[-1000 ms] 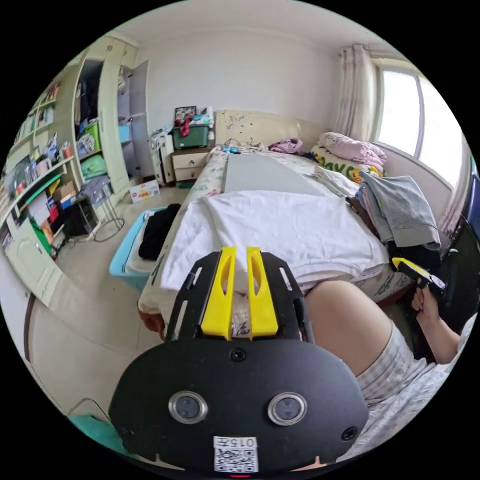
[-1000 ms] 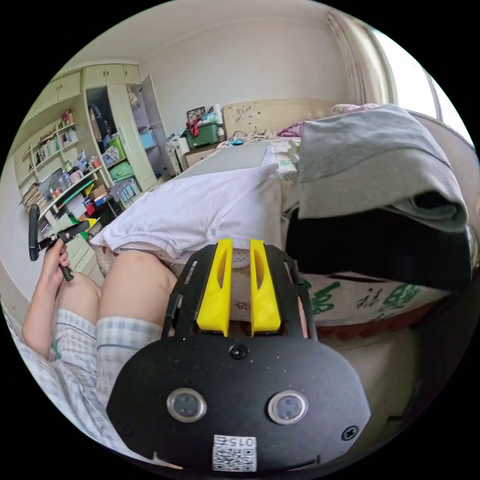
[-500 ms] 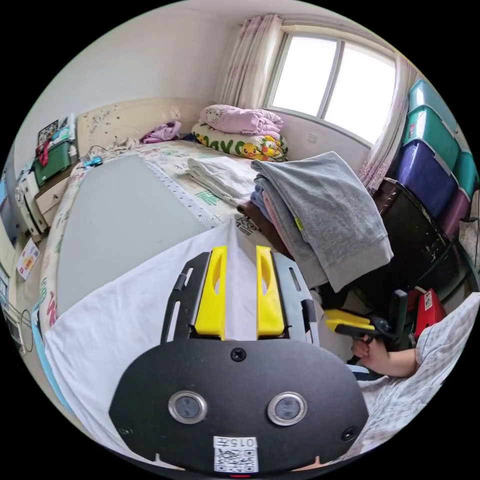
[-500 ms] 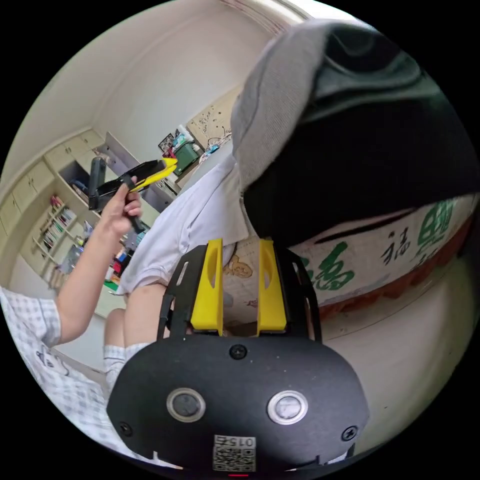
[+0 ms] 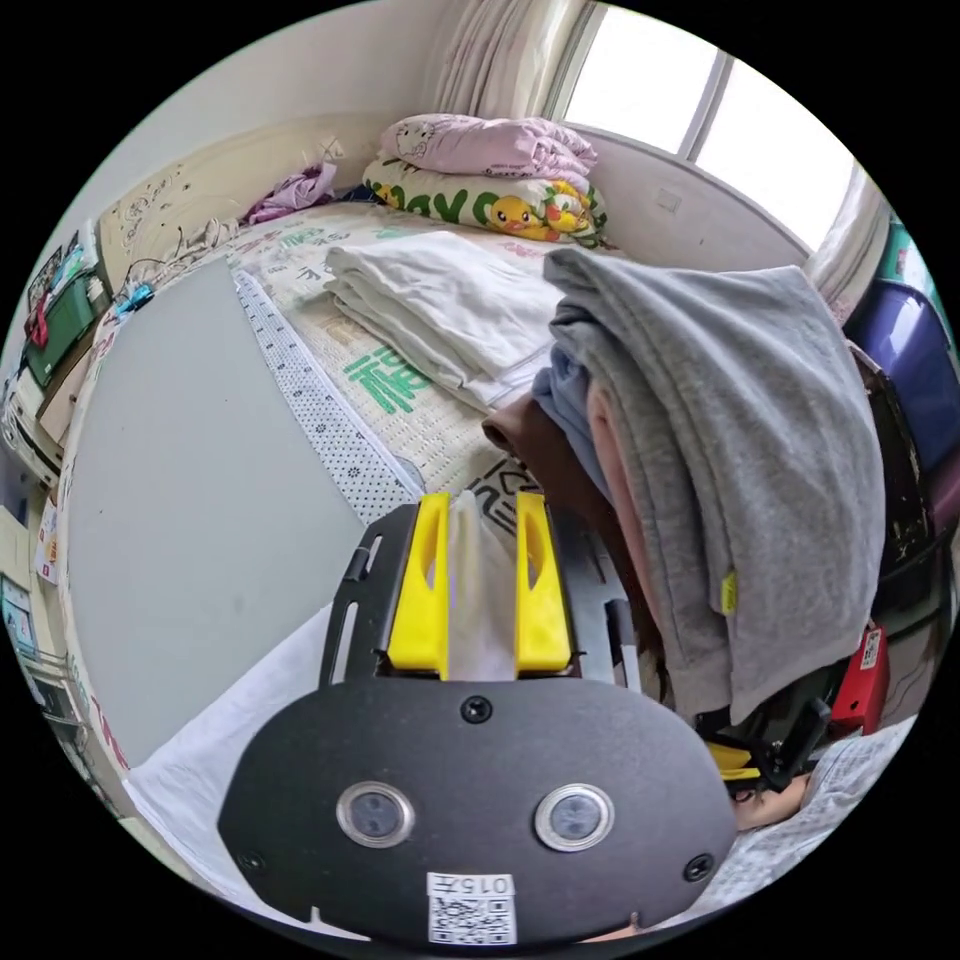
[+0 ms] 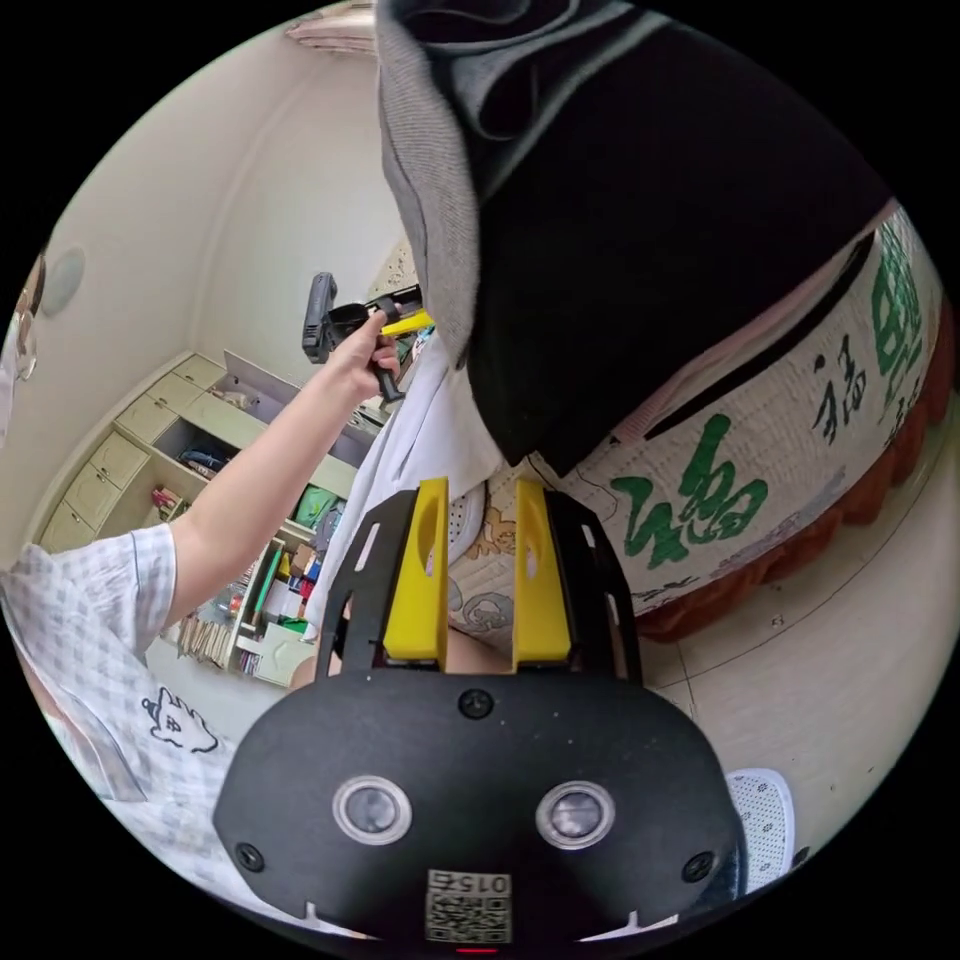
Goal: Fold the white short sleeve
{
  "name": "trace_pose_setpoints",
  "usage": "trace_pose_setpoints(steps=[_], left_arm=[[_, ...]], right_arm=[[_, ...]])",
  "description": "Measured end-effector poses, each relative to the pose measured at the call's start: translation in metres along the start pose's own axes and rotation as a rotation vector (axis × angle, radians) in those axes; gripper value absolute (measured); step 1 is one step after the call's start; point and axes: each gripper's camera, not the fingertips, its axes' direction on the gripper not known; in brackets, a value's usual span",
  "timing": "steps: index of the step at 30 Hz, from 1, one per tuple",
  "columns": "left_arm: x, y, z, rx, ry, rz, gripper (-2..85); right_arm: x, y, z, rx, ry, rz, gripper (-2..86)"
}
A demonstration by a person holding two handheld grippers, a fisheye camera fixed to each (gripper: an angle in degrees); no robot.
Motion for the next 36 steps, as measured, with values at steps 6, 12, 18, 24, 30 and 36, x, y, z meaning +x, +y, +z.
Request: trace_pose_setpoints(steps=[6, 12, 18, 24, 30, 36], left_arm=[[-0.005, -0.005, -0.001, -0.079, -0.027, 0.012, 2.2], [-0.023, 0.024, -0.070, 0.072, 0.061, -0.009, 0.2], [-0.053, 0.079, -0.165, 0.248, 0.108, -0.067, 0.0], [-0.066, 0.121, -0.209, 0.278, 0.094, -0.088, 0.0], [-0.070, 0.148, -0.224, 0.279, 0.073, -0.084, 0.0], [-0.085, 0.168, -0.228, 0.287, 0.122, -0.116, -0.1]], right_arm=[[0.010, -0.007, -0.011, 0.016, -0.063, 0.018, 9.4], [0.003, -0.012, -0.015, 0.063, -0.085, -0.043, 8.9], [0.013, -0.016, -0.007, 0.071, -0.073, -0.028, 8.8], [0.001, -0.008, 0.010, 0.089, -0.041, -0.089, 9.2], [0.007, -0.016, 0.040, 0.112, -0.056, -0.074, 7.6], [0.005, -0.001, 0.062, 0.101, -0.021, -0.095, 5.1]])
